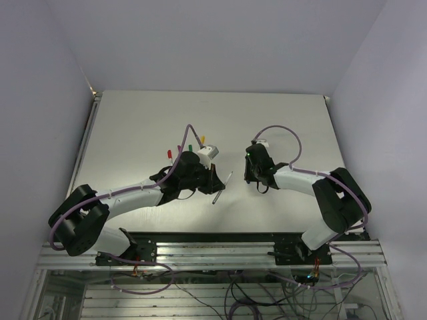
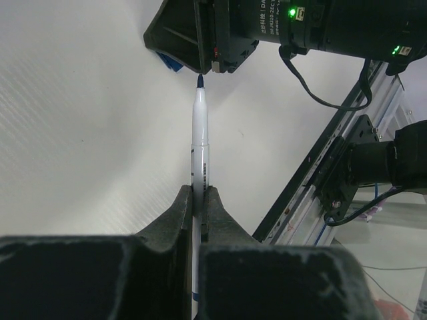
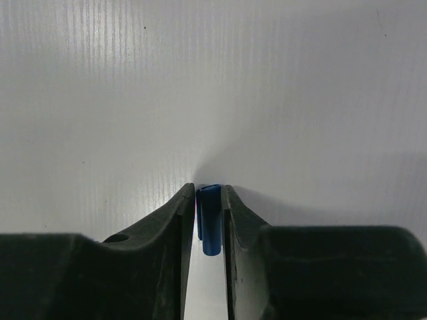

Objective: Insert the pens into the pen caps

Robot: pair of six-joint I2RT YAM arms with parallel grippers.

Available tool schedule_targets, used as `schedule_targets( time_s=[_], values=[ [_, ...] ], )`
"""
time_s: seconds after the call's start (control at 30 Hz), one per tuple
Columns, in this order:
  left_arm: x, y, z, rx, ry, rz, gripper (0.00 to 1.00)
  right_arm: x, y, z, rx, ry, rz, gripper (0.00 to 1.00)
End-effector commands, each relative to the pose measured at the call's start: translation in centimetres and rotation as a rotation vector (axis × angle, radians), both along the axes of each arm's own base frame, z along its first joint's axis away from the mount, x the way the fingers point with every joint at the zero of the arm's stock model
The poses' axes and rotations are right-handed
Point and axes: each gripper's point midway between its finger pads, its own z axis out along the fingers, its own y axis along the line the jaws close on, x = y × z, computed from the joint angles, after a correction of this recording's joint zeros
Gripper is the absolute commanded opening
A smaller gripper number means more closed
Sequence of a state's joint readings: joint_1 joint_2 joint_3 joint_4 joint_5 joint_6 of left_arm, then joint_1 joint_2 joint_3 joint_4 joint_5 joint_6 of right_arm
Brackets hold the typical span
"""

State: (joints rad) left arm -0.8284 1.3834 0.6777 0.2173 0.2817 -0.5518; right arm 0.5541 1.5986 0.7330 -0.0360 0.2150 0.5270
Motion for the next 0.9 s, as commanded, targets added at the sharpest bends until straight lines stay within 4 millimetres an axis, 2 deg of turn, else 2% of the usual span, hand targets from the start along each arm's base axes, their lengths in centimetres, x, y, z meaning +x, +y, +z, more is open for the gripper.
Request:
schedule_targets(
  time_s=[0.0,0.43,0.5,0.63,0.77,0.87],
  values=[
    [0.3,-0.5,0.9,-0.031,-0.027,0.005,0.07,-5.0,-3.0,-3.7,-0.126,0.199,-0.009,0.24],
    [0.6,-0.9,0.8,-0.025,-0.025,-0.002,0.07,-6.7,-3.4,-4.5,-0.198,0.241,-0.013,0.24],
    [0.6,-0.9,0.8,-0.025,-0.025,0.000,0.07,-6.7,-3.2,-4.6,-0.197,0.245,-0.006,0.21],
    [0.7,-1.0,0.7,-0.021,-0.023,0.000,0.07,-6.8,-3.2,-5.4,-0.209,0.268,0.007,0.00],
    [0.7,-0.9,0.5,-0.011,-0.020,0.003,0.07,-6.7,-2.5,-5.7,-0.189,0.273,0.030,0.00],
    [0.7,-0.7,0.6,-0.013,-0.025,0.004,0.07,-5.6,-2.0,-4.5,-0.168,0.223,0.023,0.00]
  ],
)
